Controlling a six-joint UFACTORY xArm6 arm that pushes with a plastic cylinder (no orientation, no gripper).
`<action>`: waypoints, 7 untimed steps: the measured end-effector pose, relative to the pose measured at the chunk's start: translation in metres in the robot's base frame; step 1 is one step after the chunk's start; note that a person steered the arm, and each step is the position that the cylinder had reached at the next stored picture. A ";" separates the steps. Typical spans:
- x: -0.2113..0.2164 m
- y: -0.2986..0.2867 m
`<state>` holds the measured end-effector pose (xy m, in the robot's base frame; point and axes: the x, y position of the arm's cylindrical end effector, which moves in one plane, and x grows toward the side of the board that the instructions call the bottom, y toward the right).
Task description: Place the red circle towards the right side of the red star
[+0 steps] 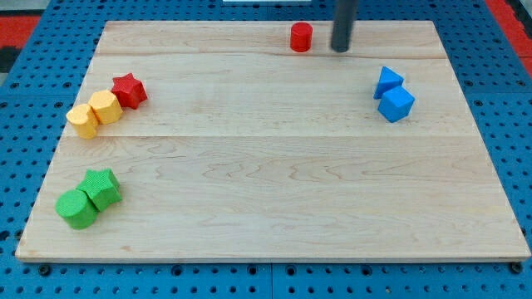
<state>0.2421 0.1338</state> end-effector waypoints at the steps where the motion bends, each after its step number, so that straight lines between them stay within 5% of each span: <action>1: -0.032 -0.037; 3: 0.041 -0.186; 4: 0.081 -0.187; 5: 0.085 -0.255; 7: 0.094 -0.273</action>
